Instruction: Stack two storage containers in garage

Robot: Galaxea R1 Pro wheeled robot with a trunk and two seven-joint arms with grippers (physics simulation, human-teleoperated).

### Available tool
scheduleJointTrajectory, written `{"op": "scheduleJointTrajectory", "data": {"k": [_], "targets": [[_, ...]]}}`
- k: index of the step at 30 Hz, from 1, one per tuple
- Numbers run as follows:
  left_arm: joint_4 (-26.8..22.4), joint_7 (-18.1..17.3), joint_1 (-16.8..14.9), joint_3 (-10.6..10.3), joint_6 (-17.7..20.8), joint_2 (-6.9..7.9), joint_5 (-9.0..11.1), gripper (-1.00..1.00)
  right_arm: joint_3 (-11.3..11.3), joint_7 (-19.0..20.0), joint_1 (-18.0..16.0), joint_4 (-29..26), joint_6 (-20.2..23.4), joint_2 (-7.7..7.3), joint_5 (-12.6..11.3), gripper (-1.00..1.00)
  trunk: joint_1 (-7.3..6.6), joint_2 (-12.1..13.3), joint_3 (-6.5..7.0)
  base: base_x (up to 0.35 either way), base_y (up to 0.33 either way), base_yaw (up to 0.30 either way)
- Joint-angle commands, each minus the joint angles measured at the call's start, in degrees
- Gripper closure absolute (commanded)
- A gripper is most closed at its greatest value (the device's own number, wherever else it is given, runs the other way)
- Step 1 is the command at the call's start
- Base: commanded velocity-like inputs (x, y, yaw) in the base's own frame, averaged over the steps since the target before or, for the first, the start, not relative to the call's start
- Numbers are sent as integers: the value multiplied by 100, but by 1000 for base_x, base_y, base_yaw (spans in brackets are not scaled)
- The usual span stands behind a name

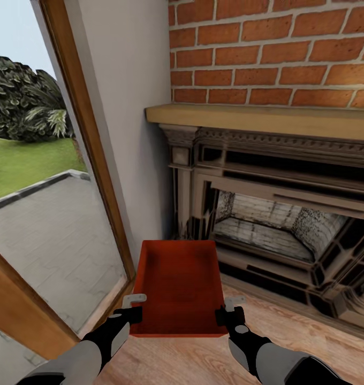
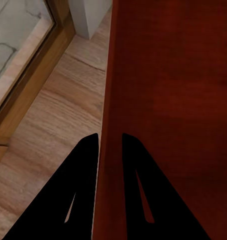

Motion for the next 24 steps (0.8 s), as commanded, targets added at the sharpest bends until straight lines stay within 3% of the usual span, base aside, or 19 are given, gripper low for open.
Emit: {"op": "scheduleJointTrajectory", "data": {"k": [1,24], "targets": [[-18,45,1,17,36,-39,16,100,-64,-33,-6,8,-13,40,-46,100,1,-4,3,0,0,0],[3,45,1,17,35,-32,6,100,-64,-33,-6,8,-13,36,-46,100,1,-4,208,0,0,0]]}}
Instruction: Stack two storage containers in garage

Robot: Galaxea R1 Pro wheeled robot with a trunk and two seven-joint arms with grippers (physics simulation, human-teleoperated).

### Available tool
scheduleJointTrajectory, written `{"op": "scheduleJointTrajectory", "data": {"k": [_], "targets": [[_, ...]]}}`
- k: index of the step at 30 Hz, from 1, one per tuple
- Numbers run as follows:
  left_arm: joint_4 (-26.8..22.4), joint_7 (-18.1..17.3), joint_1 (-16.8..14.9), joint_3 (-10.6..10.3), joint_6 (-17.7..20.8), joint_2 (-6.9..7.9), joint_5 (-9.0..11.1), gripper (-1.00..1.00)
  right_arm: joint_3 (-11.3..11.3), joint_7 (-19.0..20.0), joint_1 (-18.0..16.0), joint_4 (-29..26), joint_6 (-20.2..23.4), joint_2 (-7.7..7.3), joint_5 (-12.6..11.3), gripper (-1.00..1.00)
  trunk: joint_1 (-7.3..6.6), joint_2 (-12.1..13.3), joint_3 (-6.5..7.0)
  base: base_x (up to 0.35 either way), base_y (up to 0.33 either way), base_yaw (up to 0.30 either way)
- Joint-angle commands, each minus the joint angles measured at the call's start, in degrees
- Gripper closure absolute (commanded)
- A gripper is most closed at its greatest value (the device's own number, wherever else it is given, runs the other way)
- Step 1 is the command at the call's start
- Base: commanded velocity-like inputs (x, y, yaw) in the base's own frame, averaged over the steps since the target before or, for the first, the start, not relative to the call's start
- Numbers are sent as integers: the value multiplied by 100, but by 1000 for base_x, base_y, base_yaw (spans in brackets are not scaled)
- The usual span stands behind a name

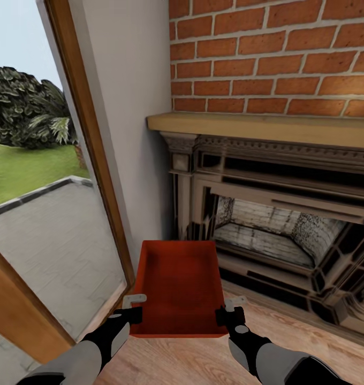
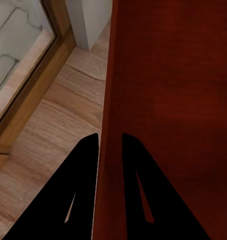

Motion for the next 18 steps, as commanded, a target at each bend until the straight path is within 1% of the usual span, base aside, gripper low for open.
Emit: {"op": "scheduleJointTrajectory", "data": {"k": [1,18], "targets": [[1,46,2,1,34,-29,22,100,-73,-35,-7,2,-16,35,-34,100,1,-5,3,0,0,0],[82,46,2,1,33,-21,17,100,-73,-35,-7,2,-16,35,-34,100,1,-5,154,0,0,0]]}}
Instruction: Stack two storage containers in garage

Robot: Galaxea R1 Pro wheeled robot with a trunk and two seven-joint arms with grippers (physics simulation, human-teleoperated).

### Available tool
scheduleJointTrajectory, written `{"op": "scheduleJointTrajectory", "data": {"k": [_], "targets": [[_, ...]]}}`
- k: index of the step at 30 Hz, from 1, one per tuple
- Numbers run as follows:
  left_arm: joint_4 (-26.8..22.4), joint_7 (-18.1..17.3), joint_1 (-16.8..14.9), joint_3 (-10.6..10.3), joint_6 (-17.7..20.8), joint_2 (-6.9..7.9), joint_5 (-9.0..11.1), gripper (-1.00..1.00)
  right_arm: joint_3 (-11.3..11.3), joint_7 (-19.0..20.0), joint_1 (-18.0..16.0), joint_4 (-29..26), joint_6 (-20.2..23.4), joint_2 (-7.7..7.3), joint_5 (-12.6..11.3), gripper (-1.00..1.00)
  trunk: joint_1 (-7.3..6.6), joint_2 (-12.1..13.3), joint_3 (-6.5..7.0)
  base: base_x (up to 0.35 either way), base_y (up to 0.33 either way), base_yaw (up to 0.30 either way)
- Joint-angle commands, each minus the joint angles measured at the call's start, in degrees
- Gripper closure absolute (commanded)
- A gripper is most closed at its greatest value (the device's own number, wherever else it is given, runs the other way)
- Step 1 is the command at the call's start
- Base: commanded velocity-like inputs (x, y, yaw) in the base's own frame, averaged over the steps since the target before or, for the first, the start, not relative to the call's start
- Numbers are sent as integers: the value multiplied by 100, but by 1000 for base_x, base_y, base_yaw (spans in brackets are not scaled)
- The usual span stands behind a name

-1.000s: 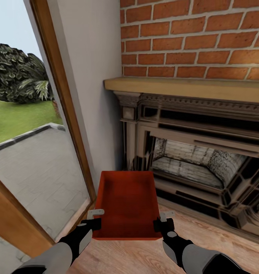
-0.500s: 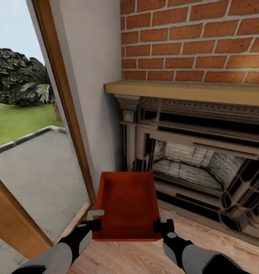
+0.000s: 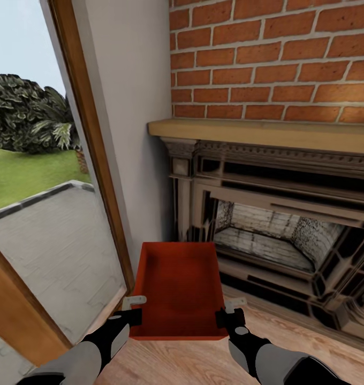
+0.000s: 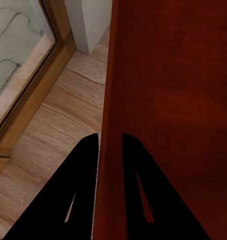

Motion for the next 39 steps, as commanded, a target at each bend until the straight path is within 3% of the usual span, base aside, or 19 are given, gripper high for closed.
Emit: {"op": "scheduleJointTrajectory", "data": {"k": [1,39], "targets": [[-2,50,2,-11,36,-25,21,100,-53,-36,-8,-83,-26,6,-51,100,1,-5,2,0,0,0],[-9,50,2,-11,36,-24,21,100,-53,-27,-8,-83,-34,7,-51,100,1,-5,340,0,0,0]]}}
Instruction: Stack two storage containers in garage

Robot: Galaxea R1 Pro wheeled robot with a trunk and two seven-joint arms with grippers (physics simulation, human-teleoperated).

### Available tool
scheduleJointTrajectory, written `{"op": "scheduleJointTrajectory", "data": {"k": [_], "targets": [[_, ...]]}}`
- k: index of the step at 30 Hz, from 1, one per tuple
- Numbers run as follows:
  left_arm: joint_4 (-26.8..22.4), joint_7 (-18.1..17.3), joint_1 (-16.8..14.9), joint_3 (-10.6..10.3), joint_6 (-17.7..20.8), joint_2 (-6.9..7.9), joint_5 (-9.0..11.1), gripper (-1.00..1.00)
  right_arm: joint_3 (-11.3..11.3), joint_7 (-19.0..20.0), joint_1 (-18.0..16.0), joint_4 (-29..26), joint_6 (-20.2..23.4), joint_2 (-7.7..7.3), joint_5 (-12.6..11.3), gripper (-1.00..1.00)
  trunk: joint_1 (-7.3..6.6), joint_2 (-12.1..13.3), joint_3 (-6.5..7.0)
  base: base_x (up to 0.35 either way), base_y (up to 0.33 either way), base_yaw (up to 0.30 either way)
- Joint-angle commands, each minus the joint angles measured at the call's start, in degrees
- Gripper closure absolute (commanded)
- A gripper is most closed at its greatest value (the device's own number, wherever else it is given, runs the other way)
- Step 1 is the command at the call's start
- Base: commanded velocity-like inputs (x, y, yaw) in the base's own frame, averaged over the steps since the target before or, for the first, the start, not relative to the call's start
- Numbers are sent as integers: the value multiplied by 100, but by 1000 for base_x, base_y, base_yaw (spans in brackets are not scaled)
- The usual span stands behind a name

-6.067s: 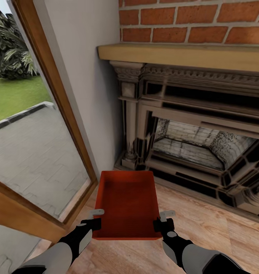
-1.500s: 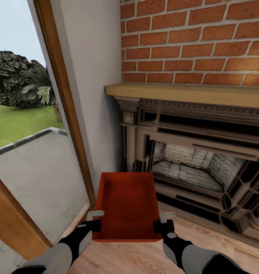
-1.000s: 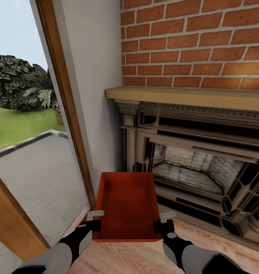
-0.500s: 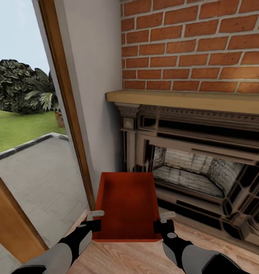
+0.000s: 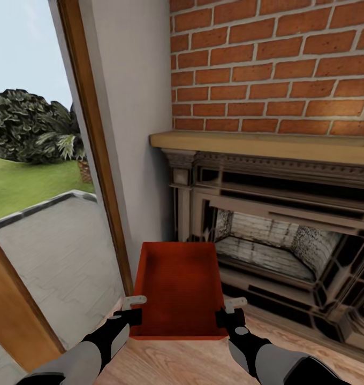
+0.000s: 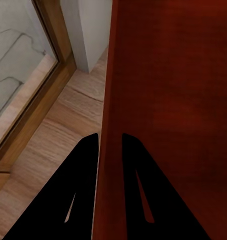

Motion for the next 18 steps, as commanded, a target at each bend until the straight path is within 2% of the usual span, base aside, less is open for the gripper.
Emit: {"op": "scheduleJointTrajectory", "data": {"k": [1,18], "targets": [[-5,48,2,-8,35,-22,23,100,-55,-35,-8,-89,-23,8,-40,100,1,-5,2,0,0,0],[-5,48,2,-8,35,-22,23,100,-55,-33,-8,-89,-22,8,-40,100,1,-5,153,0,0,0]]}}
